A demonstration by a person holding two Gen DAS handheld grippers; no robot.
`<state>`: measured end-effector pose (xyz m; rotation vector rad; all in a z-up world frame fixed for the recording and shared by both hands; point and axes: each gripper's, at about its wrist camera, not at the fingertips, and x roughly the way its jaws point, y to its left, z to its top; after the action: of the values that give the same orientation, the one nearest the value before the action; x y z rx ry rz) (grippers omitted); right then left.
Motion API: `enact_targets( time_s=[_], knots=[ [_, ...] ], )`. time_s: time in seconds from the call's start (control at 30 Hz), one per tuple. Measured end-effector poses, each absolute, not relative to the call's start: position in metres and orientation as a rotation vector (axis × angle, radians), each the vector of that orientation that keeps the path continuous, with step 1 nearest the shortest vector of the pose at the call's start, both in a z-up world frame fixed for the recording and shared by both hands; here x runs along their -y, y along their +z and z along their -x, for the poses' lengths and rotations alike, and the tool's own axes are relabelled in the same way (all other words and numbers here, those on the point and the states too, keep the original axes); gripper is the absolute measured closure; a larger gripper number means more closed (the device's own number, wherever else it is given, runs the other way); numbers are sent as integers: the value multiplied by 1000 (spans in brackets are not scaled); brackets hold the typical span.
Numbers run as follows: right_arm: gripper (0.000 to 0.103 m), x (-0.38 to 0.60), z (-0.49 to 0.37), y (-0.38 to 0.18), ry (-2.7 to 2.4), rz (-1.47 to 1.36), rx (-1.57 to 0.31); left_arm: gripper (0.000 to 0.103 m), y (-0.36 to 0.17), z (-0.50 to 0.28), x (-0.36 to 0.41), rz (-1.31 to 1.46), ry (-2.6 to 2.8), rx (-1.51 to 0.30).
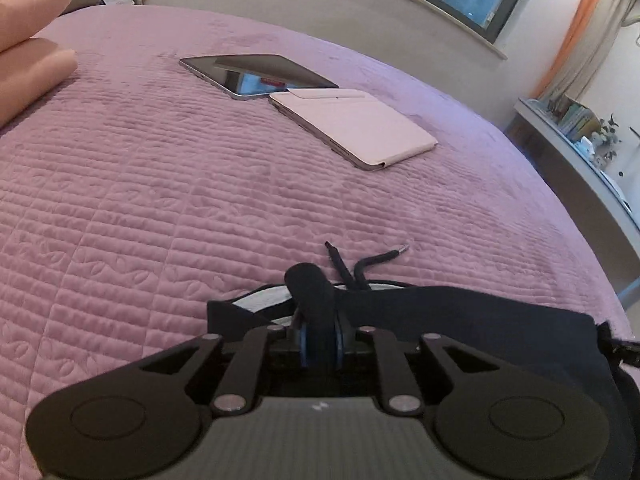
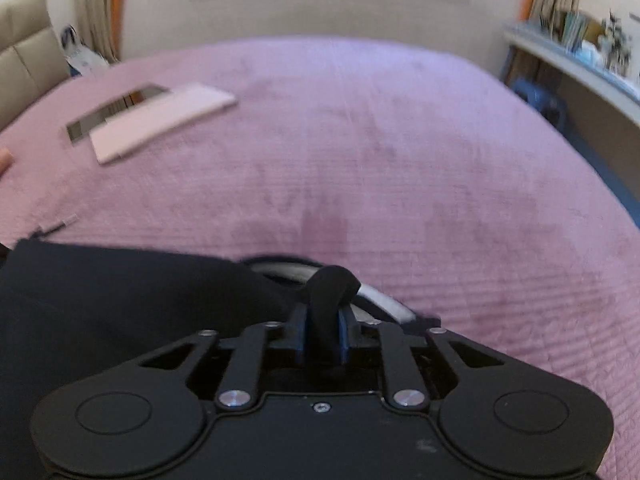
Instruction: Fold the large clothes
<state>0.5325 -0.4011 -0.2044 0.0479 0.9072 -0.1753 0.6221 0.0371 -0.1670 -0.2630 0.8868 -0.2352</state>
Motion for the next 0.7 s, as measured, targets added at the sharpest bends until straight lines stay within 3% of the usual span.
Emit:
enact_targets(
  time_s=[0.07,0.27,0.3,0.43,0.6,0.7],
  knots=[
    [47,403,-530,-201,-195,-34,-916,82,-162,-621,-42,254,-218,-894],
    [47,399,-477,-140,-254,-60,-848,84,-106,-581,-54,195,-148,-799],
    [50,392,-462,-128,-251,-56,-838,84,-95,-570,-55,218,-162,-786],
    [88,356,-414,-110,-196,-52,-859,84,-76,-526,-45,323,-232,-797],
    [89,325,-407,-156,-159,-67,-962,84,-106,-475,-9,312,-258,-903],
    [97,320,-399,-199,-238,26,-1048,80,-146,-453,-10,311,-189,-960]
  ],
)
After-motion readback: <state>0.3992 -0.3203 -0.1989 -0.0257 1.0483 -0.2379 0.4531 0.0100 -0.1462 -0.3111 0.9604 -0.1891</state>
